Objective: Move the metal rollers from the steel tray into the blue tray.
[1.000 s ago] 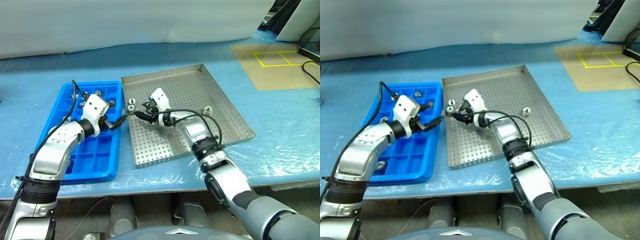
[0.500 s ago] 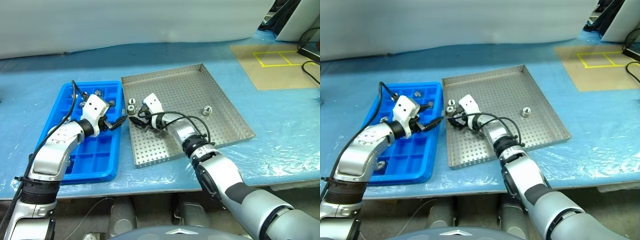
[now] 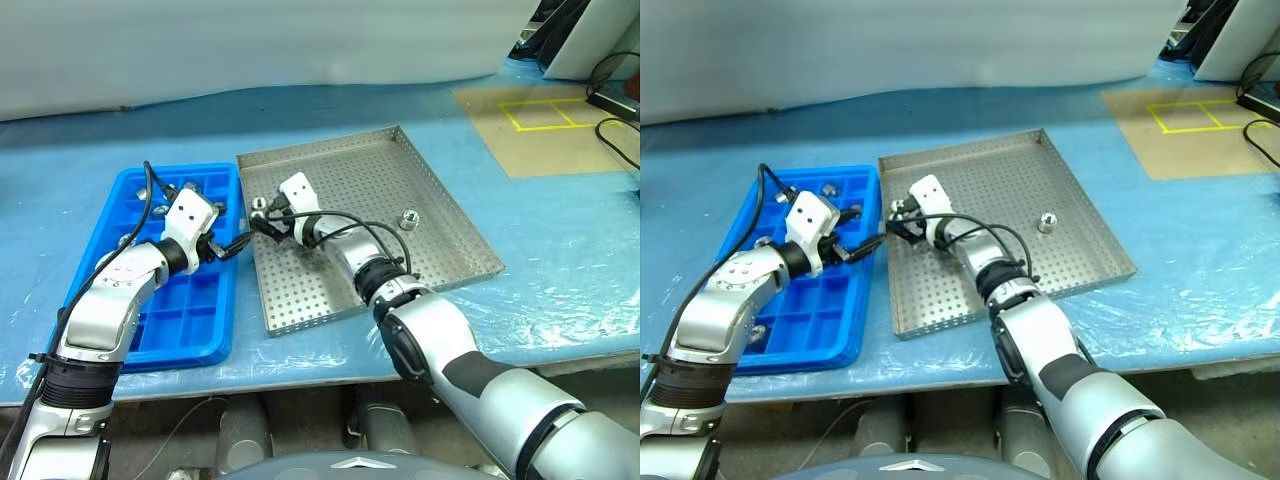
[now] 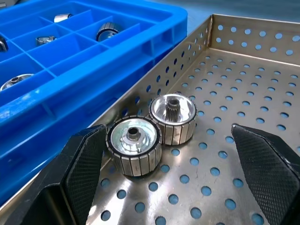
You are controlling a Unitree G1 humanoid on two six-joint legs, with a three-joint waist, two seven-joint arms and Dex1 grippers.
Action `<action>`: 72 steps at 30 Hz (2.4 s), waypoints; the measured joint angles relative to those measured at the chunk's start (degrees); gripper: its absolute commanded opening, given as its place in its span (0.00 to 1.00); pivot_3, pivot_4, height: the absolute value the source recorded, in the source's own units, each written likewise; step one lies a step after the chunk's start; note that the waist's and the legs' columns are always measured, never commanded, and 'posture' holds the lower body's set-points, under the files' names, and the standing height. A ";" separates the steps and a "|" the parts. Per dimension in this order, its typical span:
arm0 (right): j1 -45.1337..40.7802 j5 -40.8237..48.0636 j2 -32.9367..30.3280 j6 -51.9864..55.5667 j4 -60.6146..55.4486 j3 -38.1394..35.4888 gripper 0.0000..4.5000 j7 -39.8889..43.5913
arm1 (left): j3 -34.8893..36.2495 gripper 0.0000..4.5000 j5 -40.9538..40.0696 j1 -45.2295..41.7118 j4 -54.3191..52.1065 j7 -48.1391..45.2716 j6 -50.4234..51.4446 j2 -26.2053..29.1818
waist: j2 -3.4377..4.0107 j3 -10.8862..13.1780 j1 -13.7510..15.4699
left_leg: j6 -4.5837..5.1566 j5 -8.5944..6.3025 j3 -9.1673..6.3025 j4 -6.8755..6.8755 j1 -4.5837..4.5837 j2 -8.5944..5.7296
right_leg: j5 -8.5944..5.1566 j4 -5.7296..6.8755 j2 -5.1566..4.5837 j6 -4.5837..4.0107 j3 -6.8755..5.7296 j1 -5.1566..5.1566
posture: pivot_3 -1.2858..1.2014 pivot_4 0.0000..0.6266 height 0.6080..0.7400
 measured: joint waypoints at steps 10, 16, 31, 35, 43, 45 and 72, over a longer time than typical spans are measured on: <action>-0.04 -1.11 0.25 -0.16 2.92 0.48 0.99 -0.68 | 0.01 0.86 -0.02 0.98 -1.22 0.54 0.63 -0.01 | 0.01 0.00 0.02 | 0.00 0.00 0.00 0.00 -0.01 0.00 | 0.00 0.00 0.00 0.00 0.00 0.00 | 0.57 0.24 1.00; -0.09 -1.24 0.34 -0.17 3.34 0.56 0.96 -2.03 | 0.01 0.86 -0.13 1.35 -2.77 1.17 1.92 -0.07 | 0.01 0.01 0.04 | 0.01 0.00 0.00 0.00 0.00 0.00 | 0.00 0.01 0.00 0.00 -0.01 0.00 | 0.57 0.24 1.00; -0.21 -0.97 0.45 -0.23 3.54 0.70 0.53 -1.21 | 0.24 0.86 -0.14 1.34 -3.32 1.74 3.08 0.00 | 0.02 0.01 0.05 | 0.01 -0.01 0.00 0.00 -0.01 0.00 | 0.00 0.00 0.00 -0.01 -0.01 -0.01 | 0.57 0.24 1.00; -0.21 -1.02 0.45 -0.23 3.54 0.80 0.53 -1.15 | 0.24 0.86 -0.11 1.29 -3.31 1.77 3.08 0.00 | 0.02 0.01 0.05 | 0.01 -0.01 0.00 0.00 -0.01 0.00 | 0.00 0.00 0.00 -0.01 -0.01 -0.01 | 0.57 0.24 1.00; -0.21 -2.34 0.44 -1.01 3.54 1.93 0.53 -1.09 | 0.19 0.86 0.03 0.37 -3.23 1.97 3.09 -0.07 | 0.02 0.02 0.01 | 0.01 -0.01 0.00 -0.01 -0.01 0.00 | 0.00 0.00 0.00 -0.01 -0.01 -0.01 | 0.56 0.24 1.00; -0.21 -3.12 0.41 -1.54 3.53 2.79 0.53 -0.72 | 0.18 0.86 0.04 0.34 -3.13 1.97 3.09 -0.08 | 0.02 0.02 0.00 | 0.01 -0.01 0.00 -0.01 -0.01 0.00 | 0.00 0.00 0.00 -0.01 -0.01 -0.01 | 0.56 0.24 1.00; -0.27 -10.68 -2.55 -7.66 -1.53 8.02 0.53 8.75 | -0.64 0.86 1.12 -1.65 -0.25 1.95 2.43 -0.88 | 0.04 0.03 -0.37 | 0.02 -0.01 0.00 -0.06 -0.03 0.02 | -0.04 0.01 0.01 -0.07 -0.02 -0.07 | 0.55 0.24 1.00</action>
